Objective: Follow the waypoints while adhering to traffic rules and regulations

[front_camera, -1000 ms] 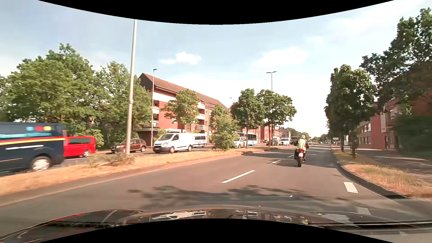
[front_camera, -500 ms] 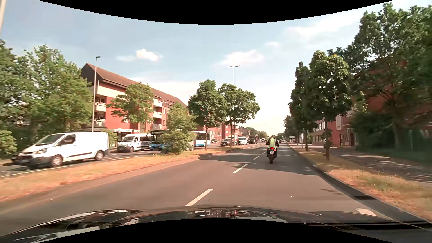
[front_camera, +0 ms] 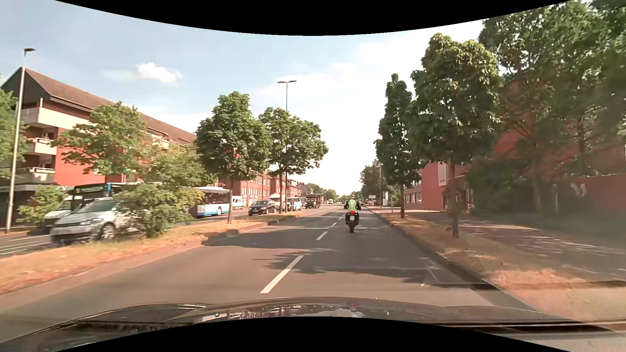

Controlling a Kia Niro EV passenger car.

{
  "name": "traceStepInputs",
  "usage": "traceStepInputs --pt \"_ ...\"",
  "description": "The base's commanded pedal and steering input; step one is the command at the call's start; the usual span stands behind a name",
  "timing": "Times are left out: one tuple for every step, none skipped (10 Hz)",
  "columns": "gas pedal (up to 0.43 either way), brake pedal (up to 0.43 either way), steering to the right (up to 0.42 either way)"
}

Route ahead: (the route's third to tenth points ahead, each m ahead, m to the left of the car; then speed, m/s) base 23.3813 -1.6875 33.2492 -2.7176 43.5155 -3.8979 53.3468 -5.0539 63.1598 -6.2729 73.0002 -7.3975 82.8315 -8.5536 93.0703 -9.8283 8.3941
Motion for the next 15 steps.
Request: traceStepInputs --pt "0.299 0.000 0.096" --pt "0.299 0.000 0.087" --pt "0.299 0.000 0.087" --pt "0.299 0.000 0.087" --pt "0.299 0.000 0.085" --pt "0.299 0.000 0.075" --pt "0.299 0.000 0.048" --pt "0.299 0.000 0.023" --pt "0.299 0.000 0.010" --pt "0.299 0.000 0.004" --pt "0.299 0.000 0.001" --pt "0.299 0.000 0.000" --pt "0.287 0.000 -0.001" --pt "0.280 0.000 -0.002" --pt "0.280 0.000 -0.005"
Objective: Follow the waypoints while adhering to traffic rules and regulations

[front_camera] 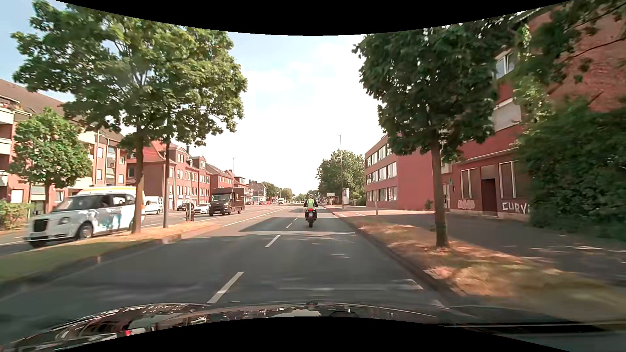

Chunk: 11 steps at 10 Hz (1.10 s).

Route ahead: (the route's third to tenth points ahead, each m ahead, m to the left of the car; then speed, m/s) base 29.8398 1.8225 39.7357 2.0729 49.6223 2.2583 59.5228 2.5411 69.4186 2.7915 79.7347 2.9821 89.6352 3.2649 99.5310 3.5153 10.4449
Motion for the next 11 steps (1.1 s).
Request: traceStepInputs --pt "0.280 0.000 -0.006" --pt "0.268 0.000 -0.006" --pt "0.248 0.000 -0.002" --pt "0.209 0.000 0.000" --pt "0.157 0.000 -0.002" --pt "0.157 0.000 -0.003" --pt "0.169 0.000 -0.004" --pt "0.169 0.000 -0.004" --pt "0.169 0.000 -0.004" --pt "0.169 0.000 -0.004" --pt "0.177 0.000 -0.004"
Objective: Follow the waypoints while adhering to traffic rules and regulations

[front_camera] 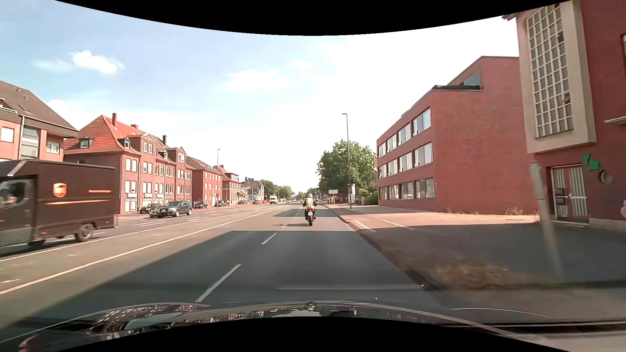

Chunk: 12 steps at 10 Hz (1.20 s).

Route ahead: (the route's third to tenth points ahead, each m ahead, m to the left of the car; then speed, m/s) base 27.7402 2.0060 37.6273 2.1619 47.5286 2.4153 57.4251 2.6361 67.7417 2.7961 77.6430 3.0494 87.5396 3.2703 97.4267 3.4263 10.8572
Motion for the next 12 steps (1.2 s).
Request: traceStepInputs --pt "0.177 0.000 -0.004" --pt "0.177 0.000 -0.005" --pt "0.177 0.000 -0.005" --pt "0.177 0.000 -0.005" --pt "0.177 0.000 -0.005" --pt "0.177 0.000 -0.007" --pt "0.177 0.000 -0.011" --pt "0.177 0.000 -0.013" --pt "0.177 0.000 -0.013" --pt "0.177 0.000 -0.013" --pt "0.177 0.000 -0.012" --pt "0.177 0.000 -0.013"
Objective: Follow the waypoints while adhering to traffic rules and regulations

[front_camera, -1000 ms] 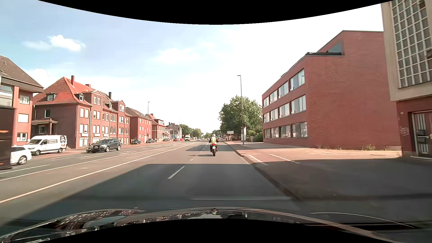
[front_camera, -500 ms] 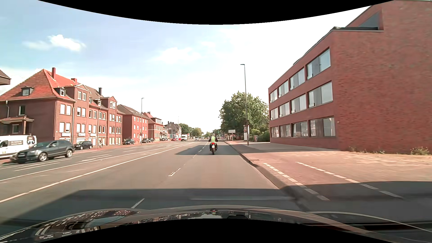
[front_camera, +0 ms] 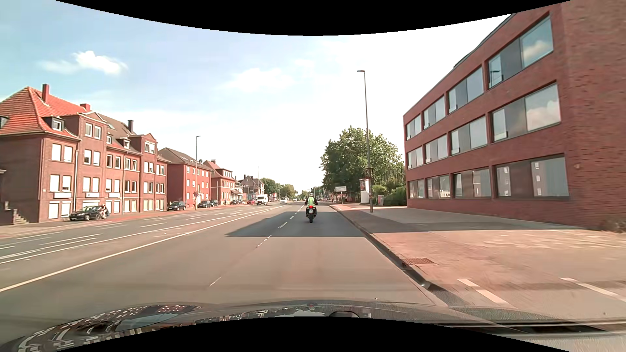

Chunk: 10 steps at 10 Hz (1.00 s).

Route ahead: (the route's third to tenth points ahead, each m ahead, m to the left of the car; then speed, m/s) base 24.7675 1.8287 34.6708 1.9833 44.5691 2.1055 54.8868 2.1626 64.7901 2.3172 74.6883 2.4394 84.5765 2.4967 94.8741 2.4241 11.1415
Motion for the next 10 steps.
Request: traceStepInputs --pt "0.177 0.000 -0.012" --pt "0.177 0.000 -0.011" --pt "0.177 0.000 -0.011" --pt "0.177 0.000 -0.009" --pt "0.177 0.000 -0.005" --pt "0.177 0.000 -0.003" --pt "0.189 0.000 -0.002" --pt "0.189 0.000 -0.002" --pt "0.189 0.000 -0.002" --pt "0.189 0.000 -0.002"
